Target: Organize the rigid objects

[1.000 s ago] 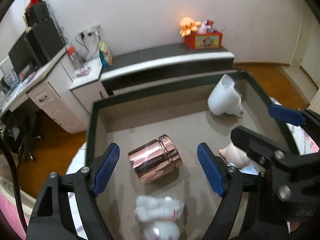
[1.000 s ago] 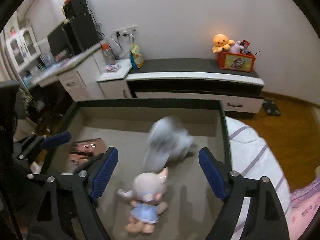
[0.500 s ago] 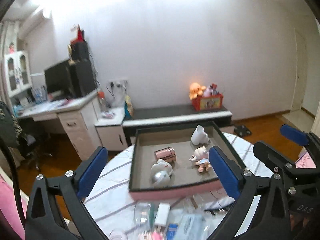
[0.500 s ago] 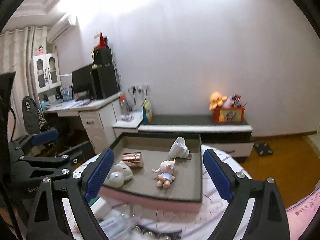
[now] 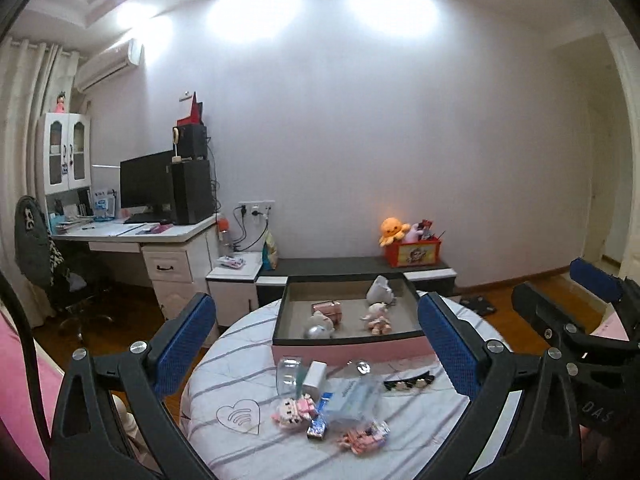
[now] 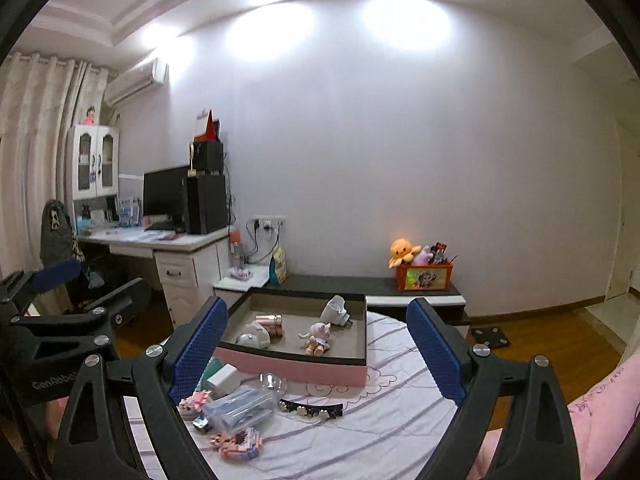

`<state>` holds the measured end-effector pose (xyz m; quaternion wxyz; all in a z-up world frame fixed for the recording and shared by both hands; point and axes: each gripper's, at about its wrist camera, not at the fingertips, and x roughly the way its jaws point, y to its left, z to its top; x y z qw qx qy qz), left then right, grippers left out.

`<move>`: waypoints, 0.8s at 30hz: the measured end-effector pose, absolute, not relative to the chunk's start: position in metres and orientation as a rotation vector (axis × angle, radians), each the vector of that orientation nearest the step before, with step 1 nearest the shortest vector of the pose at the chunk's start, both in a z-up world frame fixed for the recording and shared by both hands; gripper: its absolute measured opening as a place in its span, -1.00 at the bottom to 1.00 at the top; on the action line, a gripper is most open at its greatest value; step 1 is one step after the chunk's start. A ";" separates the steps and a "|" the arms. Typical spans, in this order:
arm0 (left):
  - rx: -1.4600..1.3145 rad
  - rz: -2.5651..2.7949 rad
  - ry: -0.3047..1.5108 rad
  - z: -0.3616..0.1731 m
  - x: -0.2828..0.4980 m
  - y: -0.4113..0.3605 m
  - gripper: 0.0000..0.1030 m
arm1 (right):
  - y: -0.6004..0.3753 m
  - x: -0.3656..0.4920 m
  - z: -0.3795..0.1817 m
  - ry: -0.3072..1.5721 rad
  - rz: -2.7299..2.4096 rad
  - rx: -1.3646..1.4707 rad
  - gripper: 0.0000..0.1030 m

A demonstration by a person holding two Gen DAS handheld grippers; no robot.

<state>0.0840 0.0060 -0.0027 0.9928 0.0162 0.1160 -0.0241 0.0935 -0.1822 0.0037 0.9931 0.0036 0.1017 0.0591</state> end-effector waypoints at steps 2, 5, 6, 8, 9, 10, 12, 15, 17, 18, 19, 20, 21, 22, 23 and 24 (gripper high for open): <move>0.034 -0.051 0.213 -0.002 0.073 0.006 0.98 | -0.179 0.080 0.006 0.191 0.104 -0.004 0.80; 0.024 -0.056 0.209 0.000 0.064 0.008 0.99 | -0.175 0.067 0.010 0.173 0.092 -0.027 0.80; 0.021 -0.057 0.207 0.001 0.061 0.008 0.99 | -0.175 0.064 0.011 0.172 0.094 -0.027 0.80; 0.027 -0.055 0.194 0.005 0.057 0.008 0.99 | -0.176 0.058 0.013 0.169 0.102 -0.021 0.80; 0.032 -0.051 0.186 0.006 0.055 0.007 0.99 | -0.177 0.054 0.013 0.164 0.102 -0.019 0.80; 0.043 -0.043 0.176 0.008 0.053 0.006 0.99 | -0.178 0.053 0.013 0.159 0.099 -0.017 0.80; 0.053 -0.035 0.164 0.010 0.051 0.004 0.99 | -0.178 0.051 0.013 0.150 0.096 -0.014 0.80; 0.063 -0.027 0.156 0.011 0.049 0.003 0.99 | -0.181 0.050 0.013 0.147 0.103 -0.002 0.80; 0.058 -0.027 0.152 0.011 0.048 0.004 0.98 | -0.180 0.049 0.012 0.146 0.106 -0.001 0.80; 0.057 -0.029 0.155 0.011 0.048 0.005 0.98 | -0.180 0.049 0.011 0.149 0.108 -0.002 0.80; 0.054 -0.034 0.157 0.011 0.048 0.005 0.99 | -0.180 0.049 0.011 0.149 0.109 -0.002 0.80; 0.051 -0.037 0.160 0.011 0.049 0.004 0.99 | -0.180 0.049 0.011 0.148 0.108 -0.003 0.80; 0.050 -0.037 0.163 0.011 0.050 0.004 0.99 | -0.180 0.049 0.011 0.147 0.106 -0.004 0.80; 0.049 -0.037 0.165 0.011 0.050 0.004 0.99 | -0.180 0.049 0.010 0.148 0.104 -0.006 0.80; 0.048 -0.036 0.165 0.011 0.050 0.003 0.99 | -0.180 0.049 0.010 0.151 0.102 -0.007 0.80; 0.049 -0.037 0.163 0.012 0.050 0.004 0.99 | -0.180 0.049 0.009 0.152 0.100 -0.006 0.80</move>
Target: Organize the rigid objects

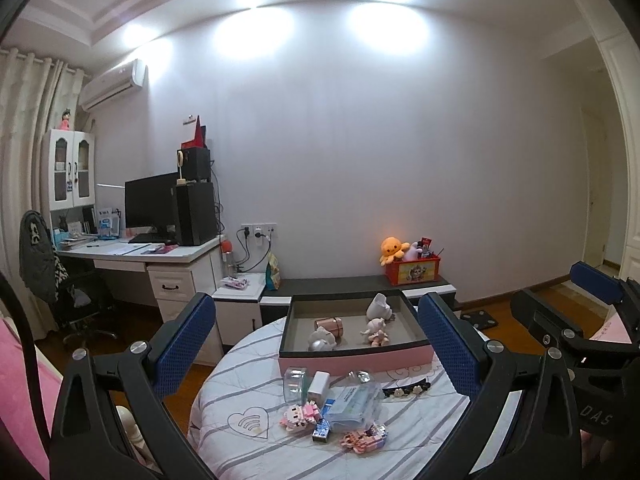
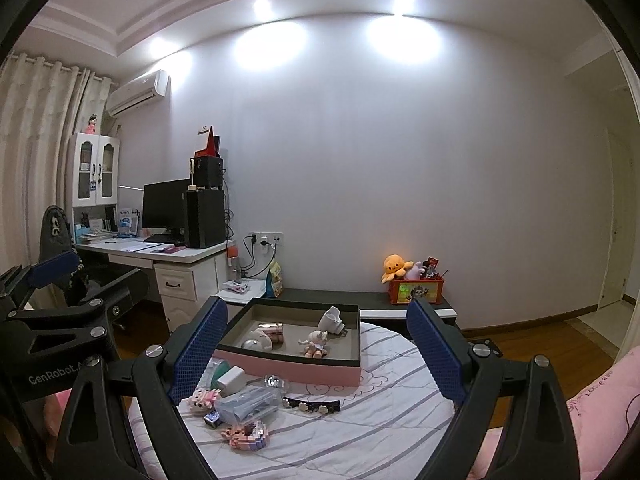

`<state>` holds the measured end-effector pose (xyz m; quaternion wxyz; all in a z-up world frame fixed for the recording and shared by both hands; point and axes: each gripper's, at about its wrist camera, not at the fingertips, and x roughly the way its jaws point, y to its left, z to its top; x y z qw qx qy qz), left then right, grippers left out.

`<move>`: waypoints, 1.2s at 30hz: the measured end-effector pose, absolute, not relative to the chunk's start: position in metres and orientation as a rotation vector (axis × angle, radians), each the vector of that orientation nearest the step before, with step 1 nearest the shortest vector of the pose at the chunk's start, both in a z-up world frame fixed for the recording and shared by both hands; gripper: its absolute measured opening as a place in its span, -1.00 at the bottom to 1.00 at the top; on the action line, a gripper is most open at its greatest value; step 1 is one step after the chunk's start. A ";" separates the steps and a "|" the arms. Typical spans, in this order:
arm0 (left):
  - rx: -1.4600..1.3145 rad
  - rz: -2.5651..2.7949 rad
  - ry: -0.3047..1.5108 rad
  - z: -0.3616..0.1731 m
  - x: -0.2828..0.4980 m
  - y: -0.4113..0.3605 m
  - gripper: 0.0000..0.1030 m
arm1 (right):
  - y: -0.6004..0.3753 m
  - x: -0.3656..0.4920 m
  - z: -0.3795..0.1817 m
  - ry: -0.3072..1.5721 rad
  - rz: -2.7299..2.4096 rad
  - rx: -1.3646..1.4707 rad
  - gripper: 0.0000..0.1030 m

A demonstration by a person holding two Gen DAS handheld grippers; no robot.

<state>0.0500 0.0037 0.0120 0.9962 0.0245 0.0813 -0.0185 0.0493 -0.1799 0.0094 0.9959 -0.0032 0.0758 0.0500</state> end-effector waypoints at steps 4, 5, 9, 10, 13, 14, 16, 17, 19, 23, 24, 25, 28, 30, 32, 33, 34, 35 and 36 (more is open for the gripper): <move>0.052 -0.041 0.158 0.013 0.051 0.002 0.99 | -0.181 0.049 0.010 0.149 0.105 -0.003 0.80; 0.053 -0.038 0.157 0.013 0.051 0.001 0.99 | -0.180 0.048 0.011 0.148 0.105 -0.003 0.80; 0.050 -0.037 0.157 0.013 0.052 0.001 0.99 | -0.180 0.048 0.011 0.147 0.102 -0.003 0.80; 0.048 -0.039 0.157 0.013 0.052 0.000 0.99 | -0.180 0.048 0.011 0.148 0.103 -0.004 0.80; 0.038 -0.046 0.162 0.014 0.052 0.000 0.99 | -0.180 0.047 0.012 0.147 0.100 -0.005 0.80; 0.037 -0.048 0.162 0.014 0.052 0.000 0.99 | -0.180 0.047 0.013 0.145 0.101 -0.003 0.80; 0.039 -0.045 0.160 0.015 0.052 -0.001 0.99 | -0.181 0.047 0.013 0.144 0.099 -0.001 0.80; 0.041 -0.043 0.158 0.015 0.052 -0.002 0.99 | -0.181 0.047 0.013 0.142 0.097 -0.002 0.80; 0.042 -0.043 0.159 0.014 0.053 -0.002 0.99 | -0.182 0.047 0.013 0.144 0.092 -0.003 0.80; 0.036 -0.049 0.158 0.013 0.056 -0.003 0.99 | -0.183 0.048 0.011 0.145 0.085 0.000 0.80; 0.035 -0.051 0.159 0.012 0.056 -0.004 0.99 | -0.183 0.048 0.010 0.147 0.083 -0.001 0.80; 0.034 -0.051 0.162 0.011 0.058 -0.004 0.99 | -0.184 0.049 0.009 0.149 0.082 -0.001 0.80; 0.032 -0.062 0.179 0.005 0.064 -0.002 1.00 | -0.185 0.053 0.007 0.157 0.082 -0.001 0.80; 0.037 -0.071 0.212 -0.002 0.073 -0.001 1.00 | -0.185 0.057 0.003 0.169 0.092 0.005 0.80; 0.032 -0.063 0.247 -0.014 0.083 0.006 1.00 | -0.185 0.063 -0.004 0.185 0.091 0.003 0.80; 0.027 -0.056 0.265 -0.022 0.089 0.011 1.00 | -0.186 0.066 -0.008 0.193 0.088 0.006 0.80; 0.024 -0.051 0.283 -0.031 0.094 0.017 1.00 | -0.188 0.073 -0.015 0.211 0.093 0.012 0.80; 0.021 -0.047 0.309 -0.039 0.100 0.022 1.00 | -0.189 0.078 -0.021 0.230 0.094 0.013 0.80; 0.015 -0.045 0.329 -0.046 0.104 0.026 1.00 | -0.189 0.082 -0.026 0.245 0.092 0.011 0.80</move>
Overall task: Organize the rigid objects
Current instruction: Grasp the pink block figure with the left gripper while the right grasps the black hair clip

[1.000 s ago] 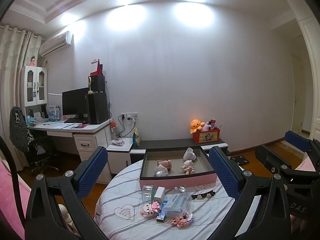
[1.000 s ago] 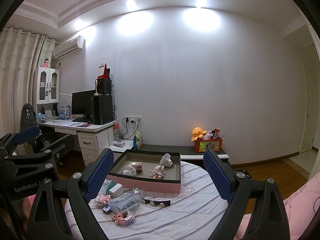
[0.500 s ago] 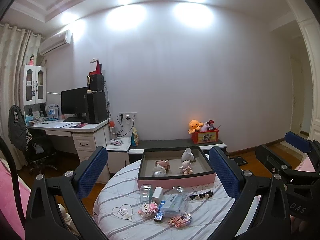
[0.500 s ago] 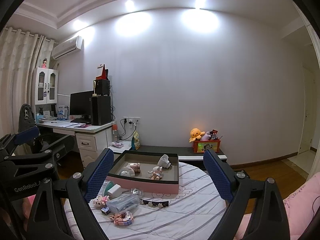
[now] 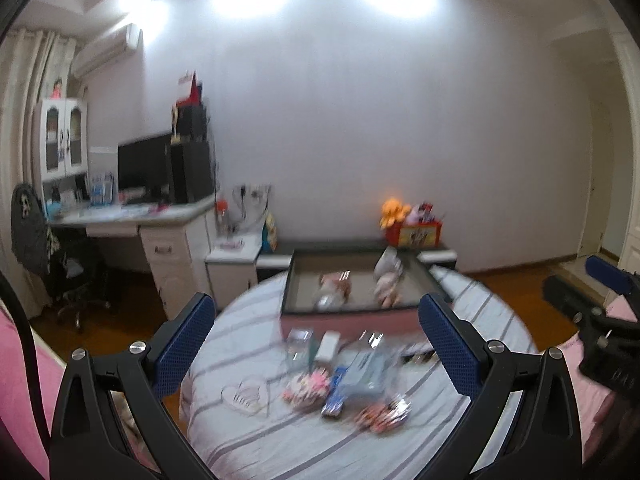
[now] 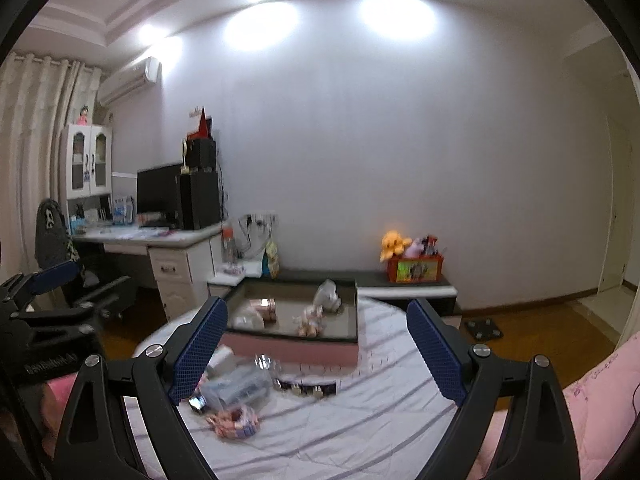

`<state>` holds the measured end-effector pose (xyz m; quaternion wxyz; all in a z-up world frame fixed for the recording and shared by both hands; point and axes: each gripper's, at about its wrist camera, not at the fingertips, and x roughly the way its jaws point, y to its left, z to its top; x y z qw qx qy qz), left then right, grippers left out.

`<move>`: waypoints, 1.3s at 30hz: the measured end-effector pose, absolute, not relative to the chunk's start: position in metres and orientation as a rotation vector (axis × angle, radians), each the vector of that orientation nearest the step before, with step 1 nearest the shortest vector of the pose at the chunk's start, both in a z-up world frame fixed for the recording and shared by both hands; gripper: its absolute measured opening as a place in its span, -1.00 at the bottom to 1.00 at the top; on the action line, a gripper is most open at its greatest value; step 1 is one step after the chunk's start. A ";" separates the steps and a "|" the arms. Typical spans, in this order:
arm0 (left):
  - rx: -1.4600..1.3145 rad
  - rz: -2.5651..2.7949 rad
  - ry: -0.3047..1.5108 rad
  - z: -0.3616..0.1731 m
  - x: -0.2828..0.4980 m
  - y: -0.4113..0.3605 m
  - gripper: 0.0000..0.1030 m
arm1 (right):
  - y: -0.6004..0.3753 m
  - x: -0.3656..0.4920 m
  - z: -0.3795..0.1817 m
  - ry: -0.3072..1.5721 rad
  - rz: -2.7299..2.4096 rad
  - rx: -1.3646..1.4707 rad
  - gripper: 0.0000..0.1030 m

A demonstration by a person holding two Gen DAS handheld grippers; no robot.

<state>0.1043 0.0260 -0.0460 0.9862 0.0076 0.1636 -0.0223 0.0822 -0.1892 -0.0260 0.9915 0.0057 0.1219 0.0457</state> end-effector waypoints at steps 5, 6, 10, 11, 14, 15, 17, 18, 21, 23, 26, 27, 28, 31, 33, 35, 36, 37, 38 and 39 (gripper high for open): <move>-0.028 -0.047 0.490 -0.098 0.132 0.051 1.00 | -0.194 0.115 -0.067 0.373 0.084 0.021 0.80; -0.025 -0.042 0.514 -0.108 0.135 0.053 1.00 | -0.195 0.122 -0.076 0.396 0.078 0.021 0.80; -0.028 -0.045 0.634 -0.144 0.152 0.060 1.00 | -0.197 0.142 -0.105 0.480 0.073 0.020 0.80; -0.036 -0.048 0.647 -0.149 0.155 0.061 1.00 | -0.197 0.145 -0.110 0.494 0.073 0.021 0.80; -0.033 -0.045 0.697 -0.161 0.169 0.061 1.00 | -0.196 0.158 -0.124 0.543 0.082 0.033 0.80; -0.021 -0.031 0.711 -0.165 0.173 0.061 1.00 | -0.195 0.160 -0.127 0.552 0.086 0.034 0.80; -0.023 -0.024 0.735 -0.172 0.185 0.063 1.00 | -0.193 0.165 -0.132 0.566 0.091 0.027 0.80; -0.031 -0.030 0.744 -0.175 0.191 0.062 1.00 | -0.192 0.167 -0.134 0.569 0.092 0.024 0.80; 0.031 0.005 0.805 -0.190 0.215 0.054 0.99 | -0.193 0.178 -0.143 0.601 0.092 0.028 0.80; 0.043 -0.004 0.825 -0.196 0.224 0.053 0.99 | -0.193 0.185 -0.146 0.623 0.096 0.035 0.80; -0.026 -0.041 0.849 -0.200 0.237 0.057 0.99 | -0.196 0.191 -0.149 0.632 0.087 0.029 0.80; -0.028 -0.049 0.857 -0.201 0.241 0.056 0.99 | -0.197 0.194 -0.150 0.636 0.083 0.028 0.80; -0.023 -0.045 0.868 -0.203 0.246 0.055 0.99 | -0.197 0.198 -0.151 0.645 0.083 0.030 0.80; -0.016 -0.038 0.890 -0.208 0.256 0.053 0.97 | -0.197 0.209 -0.155 0.671 0.088 0.034 0.80; -0.029 -0.060 0.891 -0.207 0.258 0.053 0.82 | -0.195 0.218 -0.158 0.698 0.086 0.025 0.80; -0.021 -0.067 0.881 -0.206 0.256 0.053 0.50 | -0.193 0.227 -0.162 0.729 0.063 0.008 0.80; -0.005 -0.057 0.876 -0.205 0.255 0.051 0.22 | -0.191 0.233 -0.164 0.752 0.056 -0.004 0.80; 0.012 -0.047 0.867 -0.204 0.252 0.050 -0.01 | -0.189 0.238 -0.168 0.775 0.062 -0.013 0.80; 0.010 -0.047 0.859 -0.202 0.249 0.050 -0.01 | -0.187 0.243 -0.171 0.794 0.064 -0.023 0.80; -0.001 -0.052 0.860 -0.201 0.248 0.051 -0.02 | -0.186 0.248 -0.174 0.814 0.068 -0.034 0.80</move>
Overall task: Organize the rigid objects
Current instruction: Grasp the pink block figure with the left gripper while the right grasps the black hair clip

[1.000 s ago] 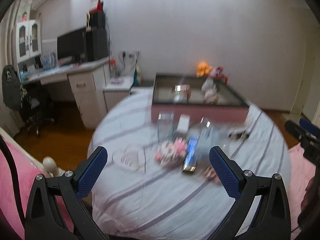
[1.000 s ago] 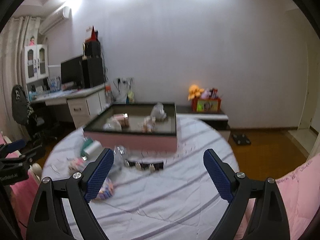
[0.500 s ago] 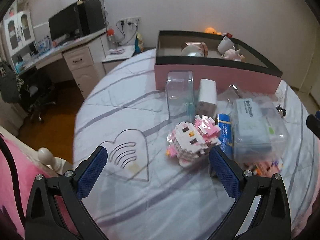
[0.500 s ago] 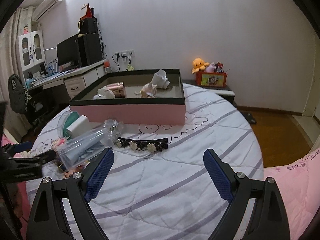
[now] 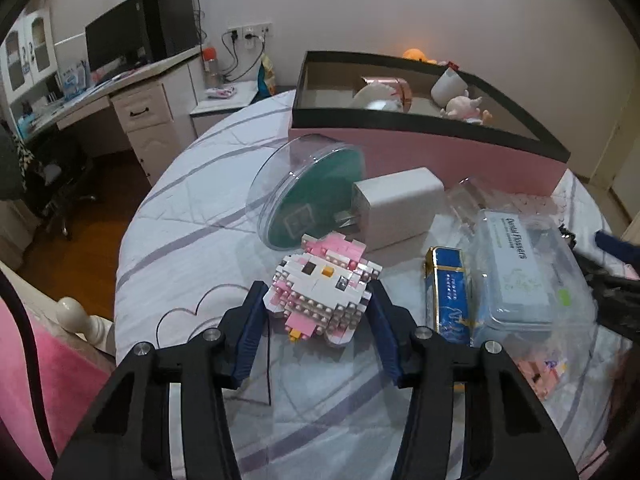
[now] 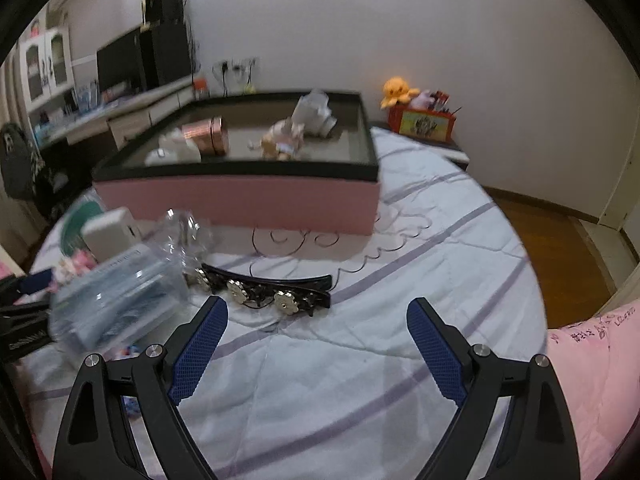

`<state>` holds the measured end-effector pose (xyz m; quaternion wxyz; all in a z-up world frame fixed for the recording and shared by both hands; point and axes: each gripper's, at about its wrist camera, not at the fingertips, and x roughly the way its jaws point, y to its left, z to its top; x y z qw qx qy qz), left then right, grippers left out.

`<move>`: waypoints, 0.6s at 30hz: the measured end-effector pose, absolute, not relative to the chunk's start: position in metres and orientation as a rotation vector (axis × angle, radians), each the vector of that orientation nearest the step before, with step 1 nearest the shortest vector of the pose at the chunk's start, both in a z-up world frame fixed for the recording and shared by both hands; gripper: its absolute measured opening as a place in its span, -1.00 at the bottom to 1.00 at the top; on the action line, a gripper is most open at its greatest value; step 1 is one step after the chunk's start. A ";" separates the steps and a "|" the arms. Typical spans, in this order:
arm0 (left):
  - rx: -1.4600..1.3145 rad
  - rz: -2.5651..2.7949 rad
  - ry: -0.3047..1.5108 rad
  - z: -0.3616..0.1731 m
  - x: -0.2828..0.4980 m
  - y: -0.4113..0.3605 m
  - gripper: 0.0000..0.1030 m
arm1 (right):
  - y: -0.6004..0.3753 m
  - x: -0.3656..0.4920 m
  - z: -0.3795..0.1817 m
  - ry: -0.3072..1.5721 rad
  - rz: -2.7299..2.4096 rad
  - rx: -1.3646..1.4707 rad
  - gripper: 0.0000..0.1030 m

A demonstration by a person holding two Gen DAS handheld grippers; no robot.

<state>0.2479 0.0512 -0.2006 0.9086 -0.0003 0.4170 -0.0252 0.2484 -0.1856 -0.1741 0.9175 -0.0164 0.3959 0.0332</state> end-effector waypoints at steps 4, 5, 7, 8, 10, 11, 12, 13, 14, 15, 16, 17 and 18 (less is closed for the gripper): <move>-0.012 -0.068 0.858 -0.197 0.240 0.054 -0.02 | -0.180 0.267 -0.185 0.908 0.148 -0.047 0.80; -0.019 -0.075 0.855 -0.195 0.238 0.054 -0.02 | -0.177 0.271 -0.186 0.915 0.154 -0.069 0.80; -0.030 -0.091 0.845 -0.190 0.234 0.053 -0.02 | -0.171 0.282 -0.187 0.918 0.154 -0.137 0.80; -0.029 -0.091 0.839 -0.187 0.232 0.051 -0.02 | -0.170 0.286 -0.187 0.918 0.151 -0.156 0.80; -0.020 -0.088 0.827 -0.183 0.230 0.047 -0.01 | -0.168 0.297 -0.188 0.929 0.169 -0.186 0.80; -0.017 -0.090 0.824 -0.181 0.229 0.045 -0.01 | -0.168 0.301 -0.188 0.931 0.189 -0.187 0.80; -0.014 -0.095 0.825 -0.180 0.228 0.044 -0.01 | -0.167 0.305 -0.189 0.937 0.209 -0.186 0.80; -0.013 -0.099 0.821 -0.179 0.227 0.043 -0.01 | -0.169 0.306 -0.189 0.941 0.226 -0.180 0.73; -0.010 -0.099 0.820 -0.178 0.226 0.041 -0.01 | -0.169 0.305 -0.189 0.944 0.242 -0.170 0.64; -0.006 -0.099 0.820 -0.177 0.226 0.039 -0.01 | -0.170 0.304 -0.189 0.941 0.262 -0.159 0.39; -0.006 -0.099 0.815 -0.176 0.226 0.038 -0.01 | -0.169 0.302 -0.187 0.933 0.277 -0.153 0.26; -0.007 -0.100 0.816 -0.175 0.226 0.036 -0.01 | -0.166 0.298 -0.187 0.927 0.281 -0.165 0.26; -0.009 -0.103 0.818 -0.175 0.225 0.035 -0.01 | -0.163 0.295 -0.187 0.926 0.292 -0.179 0.26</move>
